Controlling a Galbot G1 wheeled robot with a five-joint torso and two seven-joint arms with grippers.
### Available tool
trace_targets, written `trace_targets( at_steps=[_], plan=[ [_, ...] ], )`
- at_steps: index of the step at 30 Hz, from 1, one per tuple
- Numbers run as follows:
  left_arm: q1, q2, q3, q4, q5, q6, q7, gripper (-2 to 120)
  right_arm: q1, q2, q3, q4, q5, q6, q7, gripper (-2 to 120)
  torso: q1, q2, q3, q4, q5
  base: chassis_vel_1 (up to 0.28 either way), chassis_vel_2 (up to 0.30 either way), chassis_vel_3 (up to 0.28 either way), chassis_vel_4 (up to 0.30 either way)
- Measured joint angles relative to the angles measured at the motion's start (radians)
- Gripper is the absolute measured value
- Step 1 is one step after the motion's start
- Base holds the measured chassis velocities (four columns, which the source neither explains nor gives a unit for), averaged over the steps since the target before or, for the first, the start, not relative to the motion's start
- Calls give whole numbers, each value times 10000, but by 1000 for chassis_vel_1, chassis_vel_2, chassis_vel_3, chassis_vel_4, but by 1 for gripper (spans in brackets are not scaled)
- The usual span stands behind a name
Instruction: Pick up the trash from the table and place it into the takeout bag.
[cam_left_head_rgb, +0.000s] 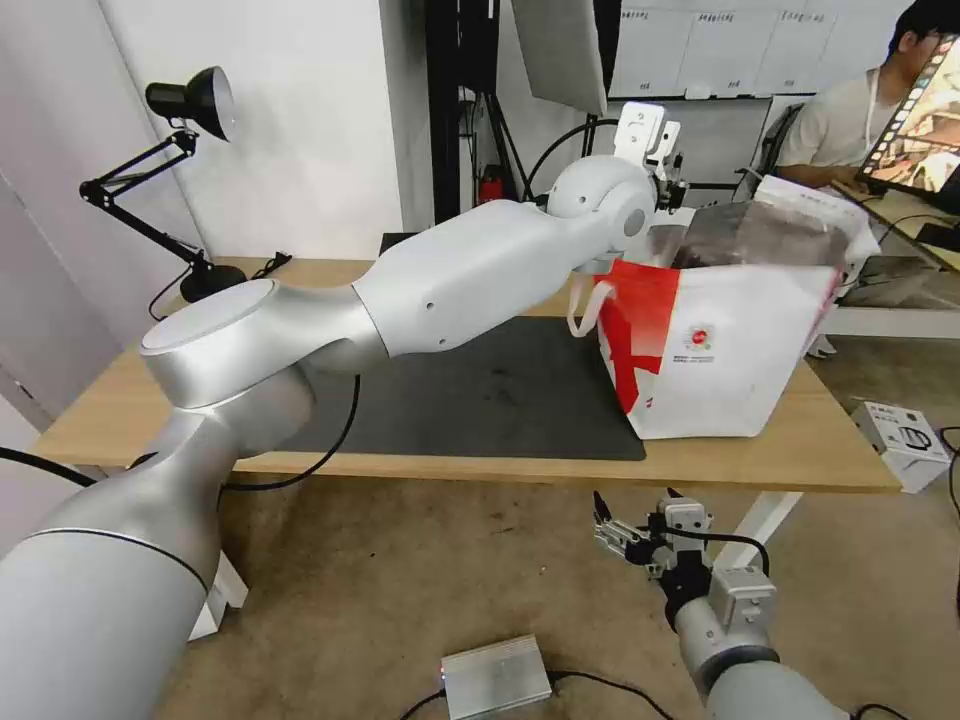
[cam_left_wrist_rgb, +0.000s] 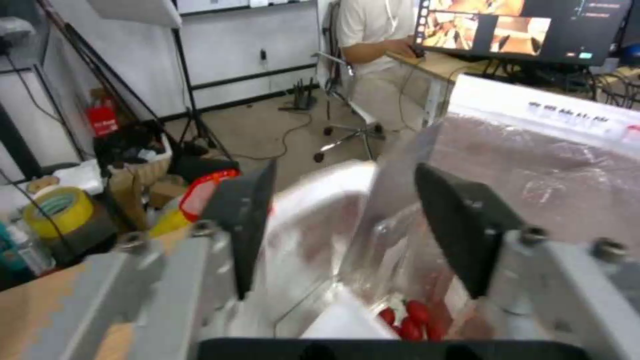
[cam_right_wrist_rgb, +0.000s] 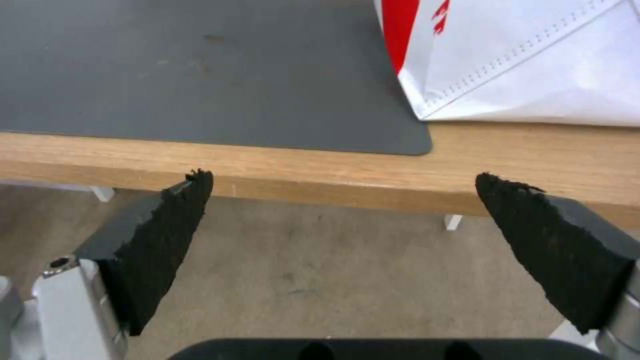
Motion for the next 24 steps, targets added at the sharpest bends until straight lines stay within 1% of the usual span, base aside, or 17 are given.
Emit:
trace_targets(
  at_steps=[1, 2, 3, 4, 5, 8, 9, 12, 13, 14, 15, 18, 19, 21, 23, 24],
  plan=[
    [-20, -32, -41, -6, -2, 0, -11, 72, 0, 0, 0, 0, 0, 0, 0, 100, 0, 0, 0, 0, 0, 0, 0, 0, 0],
    [-20, -32, -41, -6, -2, 0, -11, 72, 0, 0, 0, 0, 0, 0, 0, 100, 0, 0, 0, 0, 0, 0, 0, 0, 0],
    [-40, -42, -74, -32, -3, -3, -26, 75, 0, 0, 0, 0, 0, 0, 0, 100, 0, 0, 0, -1, 0, 0, 0, 0, 0],
    [-68, -28, -105, -116, -5, -26, -53, 81, 0, 0, 0, 0, 0, 0, 0, 100, 0, 0, 0, -1, 1, 0, 0, 0, 0],
    [-68, -28, -105, -116, -5, -26, -53, 81, 0, 0, 0, 0, 0, 0, 0, 100, 0, 0, 0, -1, 1, 0, 0, 0, 0],
    [-138, 282, -127, -529, -10, -246, -219, 96, 0, 0, 0, 0, 0, 0, 0, 100, 0, 0, 0, -2, 0, 0, 0, 0, 0],
    [-138, 282, -127, -529, -10, -246, -219, 96, 0, 0, 0, 0, 0, 0, 0, 100, 0, 0, 0, -2, 0, 0, 0, 0, 0],
    [-187, 800, -151, -935, -19, -360, -274, 99, 0, 0, 0, 0, 0, 0, 0, 100, 0, 0, 0, 0, -1, 0, 0, 0, 0],
    [-196, 1091, -155, -1100, -6, -393, -281, 100, 0, 0, 0, 0, 0, 0, 0, 100, 0, 0, 0, -2, -1, 0, 0, 0, 0],
    [-196, 1091, -155, -1100, -6, -393, -281, 100, 0, 0, 0, 0, 0, 0, 0, 100, 0, 0, 0, -2, -1, 0, 0, 0, 0],
    [-209, 1324, -154, -1217, 9, -429, -281, 100, 0, 0, 0, 0, 0, 0, 0, 100, 0, 0, 0, -3, 0, 0, 0, 0, 0],
    [-211, 2414, -176, -1822, -43, -559, -290, 100, 0, 0, 0, 0, 0, 0, 0, 100, 0, 0, 0, 2, -3, 0, 0, 0, 0],
    [-211, 2414, -176, -1822, -43, -559, -290, 100, 0, 0, 0, 0, 0, 0, 0, 100, 0, 0, 0, 2, -3, 0, 0, 0, 0],
    [-115, 2854, -276, -2087, -93, -597, -303, 100, 0, 0, 0, 0, 0, 0, 0, 100, 0, 0, -1, 2, -4, 0, 0, 0, 0],
    [88, 3453, -421, -2478, -128, -632, -343, 100, 0, 0, 0, 0, 0, 0, 0, 100, 0, 0, 0, 1, -4, 0, 0, 0, 0],
    [88, 3453, -421, -2478, -128, -632, -343, 100, 0, 0, 0, 0, 0, 0, 0, 100, 0, 0, 0, 1, -4, 0, 0, 0, 0]
  ],
)
